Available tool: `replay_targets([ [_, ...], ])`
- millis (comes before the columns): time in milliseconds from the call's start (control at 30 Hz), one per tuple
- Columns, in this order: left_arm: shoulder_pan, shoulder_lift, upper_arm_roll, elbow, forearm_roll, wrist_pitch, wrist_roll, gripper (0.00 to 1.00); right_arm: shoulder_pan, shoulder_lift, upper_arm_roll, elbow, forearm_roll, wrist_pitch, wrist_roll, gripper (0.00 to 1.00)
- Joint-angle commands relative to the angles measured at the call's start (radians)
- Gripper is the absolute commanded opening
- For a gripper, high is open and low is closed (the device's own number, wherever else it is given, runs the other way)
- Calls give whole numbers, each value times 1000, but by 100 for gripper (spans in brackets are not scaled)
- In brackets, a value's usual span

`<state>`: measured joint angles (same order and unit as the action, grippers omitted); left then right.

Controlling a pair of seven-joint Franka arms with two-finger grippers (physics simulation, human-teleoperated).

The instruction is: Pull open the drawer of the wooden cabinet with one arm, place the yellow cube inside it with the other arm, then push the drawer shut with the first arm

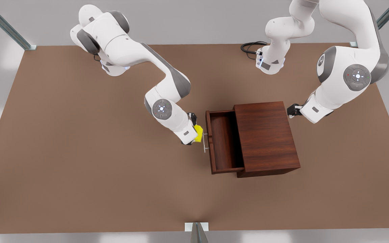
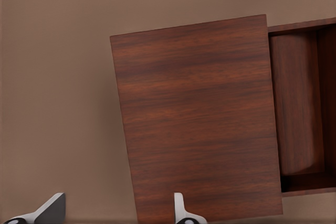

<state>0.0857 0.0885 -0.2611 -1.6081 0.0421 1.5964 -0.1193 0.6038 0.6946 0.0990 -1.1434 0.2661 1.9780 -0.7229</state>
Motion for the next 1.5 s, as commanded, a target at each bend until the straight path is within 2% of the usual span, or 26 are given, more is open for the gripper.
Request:
replay_targets([
  [0, 0, -1, -1, 0, 1, 0, 3, 100, 8, 23, 11, 22, -8, 61, 553, 52],
  [300, 0, -1, -3, 0, 1, -1, 3, 100, 86, 144, 39, 162, -8, 266, 648, 52],
  [533, 0, -1, -3, -1, 2, -1, 3, 100, 125, 195, 41, 168, -10, 363, 672, 52],
  [567, 0, -1, -3, 0, 2, -1, 3, 100, 125, 198, 41, 168, -10, 363, 672, 55],
  [600, -1, -1, -6, 0, 2, -1, 3, 100, 125, 197, 41, 166, -10, 378, 672, 84],
  [633, -1, -1, -7, 0, 2, -3, 3, 100, 125, 197, 42, 166, -10, 378, 668, 100],
  [767, -26, -3, -12, 13, 4, 27, 3, 100, 125, 194, 41, 166, -10, 377, 669, 100],
  [800, -46, 0, -20, 26, 2, 25, 1, 100, 120, 166, 33, 165, -8, 340, 665, 100],
  [833, -119, 20, -21, 89, -2, 17, -78, 100, 61, 85, 19, 160, -7, 173, 643, 100],
  [900, -253, 40, -23, 112, 16, 16, -325, 100, -171, -66, 31, 154, -15, -161, 473, 100],
  [1000, -392, 138, -23, 180, 62, 19, -632, 100, -476, -130, 31, 152, -45, -444, 243, 100],
  [1100, -506, 267, -21, 278, 75, 66, -940, 100, -553, -129, 22, 103, -88, -472, 218, 100],
  [1167, -541, 306, -21, 280, 99, 89, -985, 100, -544, -126, 25, 94, -91, -481, 289, 100],
  [1200, -544, 309, -21, 274, 105, 105, -993, 100, -552, -124, 21, 70, -160, -492, 353, 100],
  [1233, -546, 316, -21, 269, 114, 132, -993, 100, -546, -129, -47, 21, -186, -476, 414, 100],
  [1300, -561, 347, -21, 260, 114, 174, -1046, 100, -547, -150, -107, -90, -220, -412, 568, 100],
  [1333, -574, 359, -21, 264, 144, 175, -1063, 100, -550, -211, -134, -206, -245, -315, 570, 100],
  [1367, -581, 375, -21, 266, 144, 214, -1108, 100, -553, -250, -157, -274, -268, -327, 582, 100],
  [1467, -623, 418, -20, 278, 182, 277, -1224, 100, -584, -247, -179, -262, -269, -384, 586, 100],
])
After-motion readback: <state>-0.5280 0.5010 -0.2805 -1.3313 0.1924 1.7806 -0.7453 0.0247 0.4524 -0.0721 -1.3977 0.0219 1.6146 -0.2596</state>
